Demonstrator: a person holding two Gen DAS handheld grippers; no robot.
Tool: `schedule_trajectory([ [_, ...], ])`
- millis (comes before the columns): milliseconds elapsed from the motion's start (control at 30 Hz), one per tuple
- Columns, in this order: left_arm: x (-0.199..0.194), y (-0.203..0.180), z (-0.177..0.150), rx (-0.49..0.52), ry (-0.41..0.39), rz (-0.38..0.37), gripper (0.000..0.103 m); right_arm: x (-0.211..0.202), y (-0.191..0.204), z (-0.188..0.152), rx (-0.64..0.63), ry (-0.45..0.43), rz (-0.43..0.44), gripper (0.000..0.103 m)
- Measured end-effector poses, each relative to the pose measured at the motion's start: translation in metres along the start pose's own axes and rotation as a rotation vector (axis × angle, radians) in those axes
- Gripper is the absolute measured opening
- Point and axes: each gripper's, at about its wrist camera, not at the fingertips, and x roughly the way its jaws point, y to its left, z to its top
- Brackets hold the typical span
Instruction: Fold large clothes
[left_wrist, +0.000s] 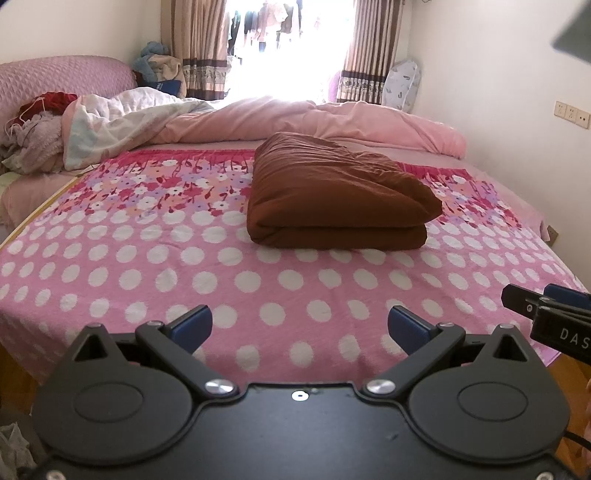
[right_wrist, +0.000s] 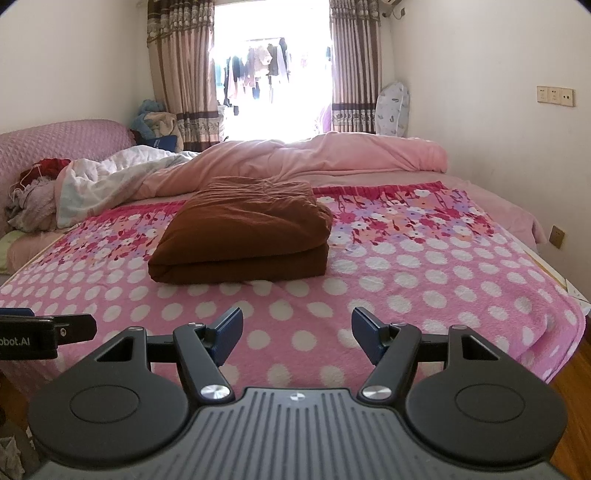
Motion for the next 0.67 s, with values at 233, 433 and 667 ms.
schedule_trajectory([
  [233, 0.0017, -0.0017, 0.0007, 0.007, 0.002, -0.005, 0.103, -0.0002, 0.0000, -0.0001, 0.001, 0.000, 0.001, 0.079],
  [433, 0.0005, -0.0022, 0.0006, 0.012, -0.006, -0.010, 0.103, -0.0005, 0.0003, 0.0013, 0.000, -0.002, 0.003, 0.079],
  [667, -0.0002, -0.0035, 0.0008, 0.016, -0.005, -0.008, 0.103, -0.0007, 0.0010, 0.0017, 0.001, 0.000, 0.003, 0.079],
])
